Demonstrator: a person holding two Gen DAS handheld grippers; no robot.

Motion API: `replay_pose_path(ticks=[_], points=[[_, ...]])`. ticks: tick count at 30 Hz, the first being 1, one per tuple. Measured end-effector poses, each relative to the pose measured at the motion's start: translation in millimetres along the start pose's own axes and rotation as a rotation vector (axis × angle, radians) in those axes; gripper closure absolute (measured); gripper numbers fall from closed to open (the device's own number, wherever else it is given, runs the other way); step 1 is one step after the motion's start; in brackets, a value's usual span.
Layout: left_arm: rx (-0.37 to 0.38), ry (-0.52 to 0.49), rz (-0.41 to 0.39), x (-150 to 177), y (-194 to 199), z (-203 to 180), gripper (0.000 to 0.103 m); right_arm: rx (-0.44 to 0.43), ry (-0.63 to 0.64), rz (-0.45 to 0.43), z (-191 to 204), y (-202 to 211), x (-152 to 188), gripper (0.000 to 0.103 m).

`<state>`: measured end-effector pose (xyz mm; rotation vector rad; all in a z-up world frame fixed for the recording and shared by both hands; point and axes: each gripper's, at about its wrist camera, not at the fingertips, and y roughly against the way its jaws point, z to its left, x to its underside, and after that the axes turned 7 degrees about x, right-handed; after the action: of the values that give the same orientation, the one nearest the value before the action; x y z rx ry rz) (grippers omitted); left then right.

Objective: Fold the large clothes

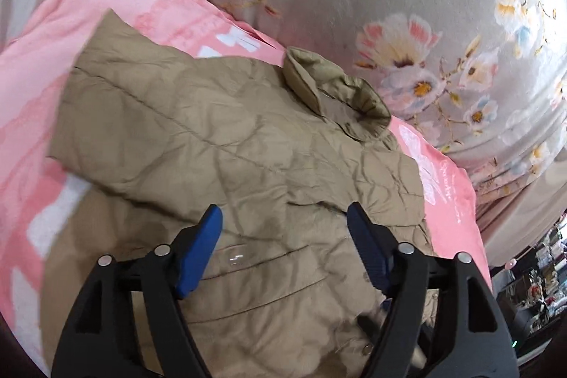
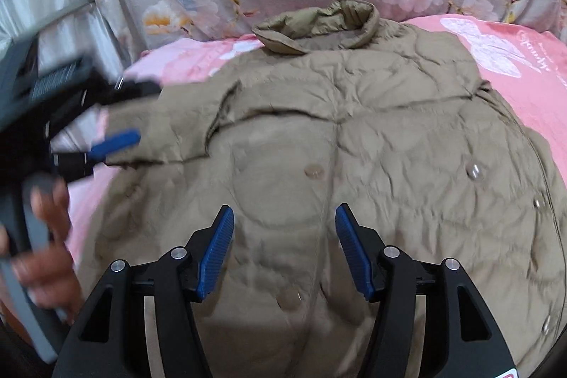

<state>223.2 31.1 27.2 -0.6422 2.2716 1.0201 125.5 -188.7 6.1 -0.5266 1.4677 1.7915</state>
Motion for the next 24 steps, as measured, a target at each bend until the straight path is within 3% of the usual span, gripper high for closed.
replay_pose_path(ticks=[3, 7, 10, 13, 15, 16, 17, 19, 24], points=[[-0.028, 0.033, -0.044, -4, 19, 17, 0.032, -0.086, -0.066, 0.032, 4, -11, -29, 0.04], [-0.107, 0.119, -0.06, -10, 35, 53, 0.032, -0.18, -0.056, 0.104, 41, -46, -65, 0.039], [-0.159, 0.152, -0.06, -6, 41, 75, 0.032, -0.187, 0.007, 0.178, 76, -74, -70, 0.04], [-0.187, 0.174, -0.041, 0, 42, 91, 0.032, -0.14, 0.051, 0.227, 101, -102, -66, 0.04], [-0.203, 0.174, -0.028, 4, 41, 98, 0.032, -0.146, 0.044, 0.26, 108, -116, -63, 0.064], [-0.206, 0.173, -0.024, 6, 42, 102, 0.032, -0.139, 0.048, 0.27, 109, -119, -63, 0.094], [-0.208, 0.171, -0.019, 8, 42, 104, 0.032, -0.148, 0.045, 0.271, 108, -120, -66, 0.099], [-0.218, 0.164, -0.007, 10, 40, 106, 0.032, -0.157, 0.032, 0.207, 104, -104, -81, 0.1], [-0.207, 0.154, 0.006, 9, 38, 104, 0.032, -0.074, 0.082, -0.068, 85, -28, -153, 0.1]])
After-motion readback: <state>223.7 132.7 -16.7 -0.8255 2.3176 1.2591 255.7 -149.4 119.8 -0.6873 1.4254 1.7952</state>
